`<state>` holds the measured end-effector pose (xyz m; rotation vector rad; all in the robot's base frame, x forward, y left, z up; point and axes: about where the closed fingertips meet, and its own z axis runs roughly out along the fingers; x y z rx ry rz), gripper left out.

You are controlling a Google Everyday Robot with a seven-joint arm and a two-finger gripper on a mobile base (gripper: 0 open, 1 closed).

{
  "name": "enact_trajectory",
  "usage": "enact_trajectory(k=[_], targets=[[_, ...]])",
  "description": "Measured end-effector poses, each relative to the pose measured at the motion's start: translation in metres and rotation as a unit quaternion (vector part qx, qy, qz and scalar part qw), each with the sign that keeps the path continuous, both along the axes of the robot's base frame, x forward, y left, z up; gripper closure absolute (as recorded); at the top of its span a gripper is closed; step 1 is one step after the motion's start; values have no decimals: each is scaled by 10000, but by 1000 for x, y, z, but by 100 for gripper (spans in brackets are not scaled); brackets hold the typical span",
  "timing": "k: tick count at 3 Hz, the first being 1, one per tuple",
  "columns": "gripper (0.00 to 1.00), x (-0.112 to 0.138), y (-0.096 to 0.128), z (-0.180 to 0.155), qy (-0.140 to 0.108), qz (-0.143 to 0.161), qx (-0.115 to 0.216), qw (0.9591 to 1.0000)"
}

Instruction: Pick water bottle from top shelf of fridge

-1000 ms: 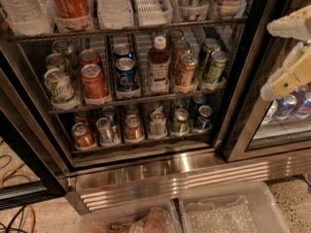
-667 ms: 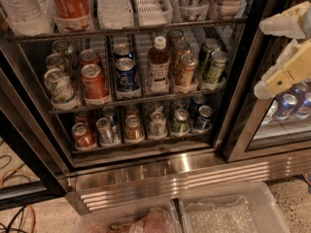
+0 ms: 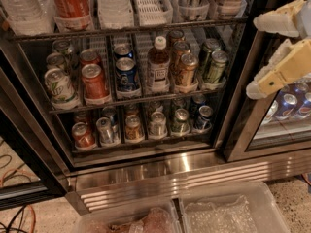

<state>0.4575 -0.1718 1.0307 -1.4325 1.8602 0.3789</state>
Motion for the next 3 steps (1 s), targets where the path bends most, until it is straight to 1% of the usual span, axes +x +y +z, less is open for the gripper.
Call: enact_trajectory(k=[1,2,3], targets=[[0,11,28,9,-179,136,297,9993],[0,25,66,17,-315,390,596,9970],[0,25,66,17,-315,390,596,9970]])
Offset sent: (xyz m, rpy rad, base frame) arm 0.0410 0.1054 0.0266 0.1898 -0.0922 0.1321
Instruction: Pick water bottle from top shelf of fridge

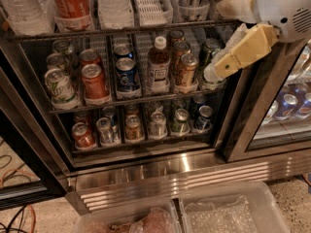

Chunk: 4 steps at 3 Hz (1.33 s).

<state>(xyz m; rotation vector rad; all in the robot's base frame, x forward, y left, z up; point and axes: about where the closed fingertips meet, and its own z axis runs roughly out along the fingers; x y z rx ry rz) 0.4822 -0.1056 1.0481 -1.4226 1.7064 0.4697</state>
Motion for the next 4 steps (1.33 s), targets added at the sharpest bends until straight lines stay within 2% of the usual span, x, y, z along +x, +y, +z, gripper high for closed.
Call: enact_trajectory(k=[1,2,3,4], targets=[[0,2,-2,-1,-58,-141,107,9998],[0,26,18,7,-269,-125,262,9992],[0,50,45,13,-406,-119,583,9974],[0,63,72,9,-361,-106,958,9947]])
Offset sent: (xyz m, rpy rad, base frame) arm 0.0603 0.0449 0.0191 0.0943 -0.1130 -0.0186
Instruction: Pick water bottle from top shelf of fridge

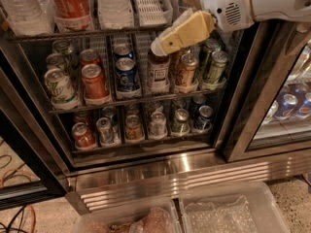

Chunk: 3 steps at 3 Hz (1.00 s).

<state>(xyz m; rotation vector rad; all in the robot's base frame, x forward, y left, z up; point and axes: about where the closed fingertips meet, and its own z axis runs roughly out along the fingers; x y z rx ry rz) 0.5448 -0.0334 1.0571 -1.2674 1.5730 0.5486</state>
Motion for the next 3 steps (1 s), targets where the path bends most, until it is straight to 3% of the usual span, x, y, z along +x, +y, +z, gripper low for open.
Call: enact_trajectory(k=[1,3], targets=[[0,9,23,-3,90,91,414,9991],[0,15,60,20,-105,402,855,9955]])
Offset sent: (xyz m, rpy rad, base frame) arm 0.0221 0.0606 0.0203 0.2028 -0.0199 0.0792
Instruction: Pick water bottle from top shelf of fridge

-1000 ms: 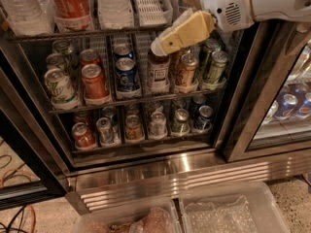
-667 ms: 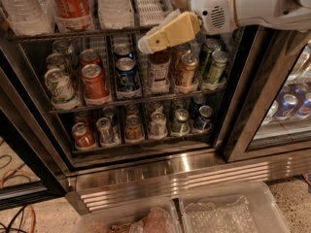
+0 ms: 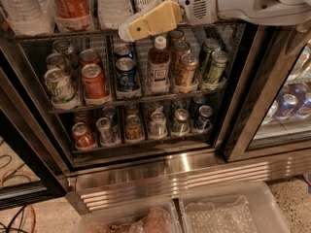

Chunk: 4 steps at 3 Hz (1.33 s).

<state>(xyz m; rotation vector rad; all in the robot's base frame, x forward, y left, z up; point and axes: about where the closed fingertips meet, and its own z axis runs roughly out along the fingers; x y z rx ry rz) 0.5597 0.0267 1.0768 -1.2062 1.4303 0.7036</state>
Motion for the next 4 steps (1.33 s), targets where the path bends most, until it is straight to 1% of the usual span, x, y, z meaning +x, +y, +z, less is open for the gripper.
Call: enact_trajectory(k=[1,3,4], targets=[[0,2,3,1,-31,17,6,10000],[0,10,13,-10,17,-26,215,9998],[0,14,12,-14,84,-60,389,9992]])
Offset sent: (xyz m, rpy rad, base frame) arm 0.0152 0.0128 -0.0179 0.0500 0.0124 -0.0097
